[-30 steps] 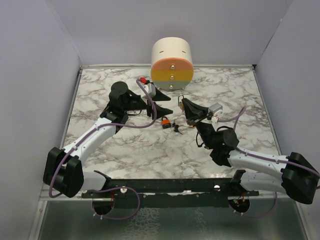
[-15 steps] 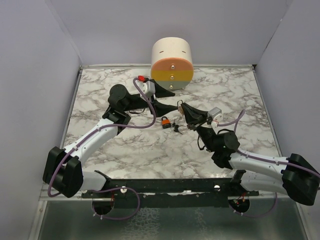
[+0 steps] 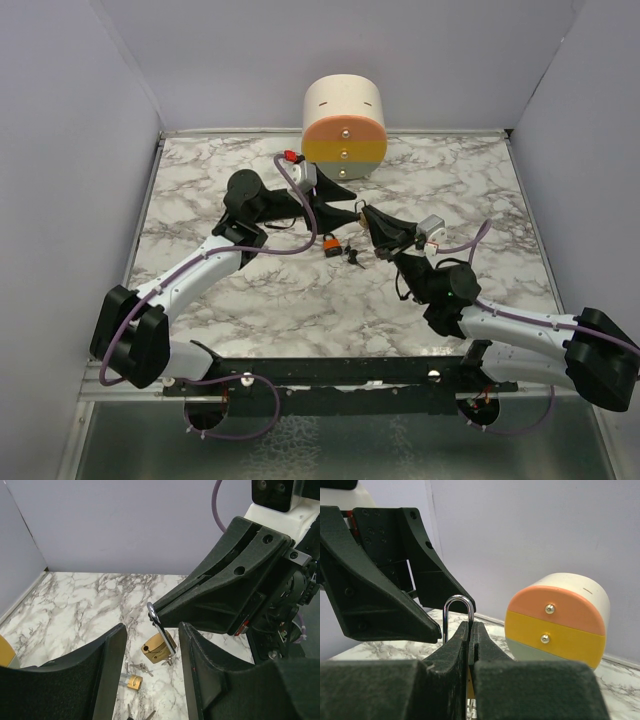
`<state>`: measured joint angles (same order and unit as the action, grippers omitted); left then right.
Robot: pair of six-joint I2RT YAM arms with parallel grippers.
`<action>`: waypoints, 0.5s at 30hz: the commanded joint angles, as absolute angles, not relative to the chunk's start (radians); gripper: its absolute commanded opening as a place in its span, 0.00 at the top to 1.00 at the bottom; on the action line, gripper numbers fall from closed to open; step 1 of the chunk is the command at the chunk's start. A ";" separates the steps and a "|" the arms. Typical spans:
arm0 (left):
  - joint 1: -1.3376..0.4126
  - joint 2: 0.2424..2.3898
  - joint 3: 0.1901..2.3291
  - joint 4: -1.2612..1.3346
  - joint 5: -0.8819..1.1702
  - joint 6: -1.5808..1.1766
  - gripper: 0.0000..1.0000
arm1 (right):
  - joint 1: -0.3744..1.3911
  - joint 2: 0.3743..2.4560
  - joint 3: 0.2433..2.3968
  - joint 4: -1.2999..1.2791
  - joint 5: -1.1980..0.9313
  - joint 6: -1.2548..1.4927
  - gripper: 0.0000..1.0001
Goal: Lock with the key
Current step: Pick up the lock from the center of the board.
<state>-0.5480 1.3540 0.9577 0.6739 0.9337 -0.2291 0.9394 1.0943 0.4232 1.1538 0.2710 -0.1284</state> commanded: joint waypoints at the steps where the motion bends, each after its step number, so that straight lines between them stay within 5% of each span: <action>1: -0.558 1.359 0.972 0.719 0.938 -0.243 0.53 | 0.943 1.095 0.434 1.204 0.241 -0.137 0.99; 15: -0.562 1.377 0.991 0.721 0.963 -0.255 0.93 | 0.943 1.097 0.442 1.191 0.225 -0.138 0.99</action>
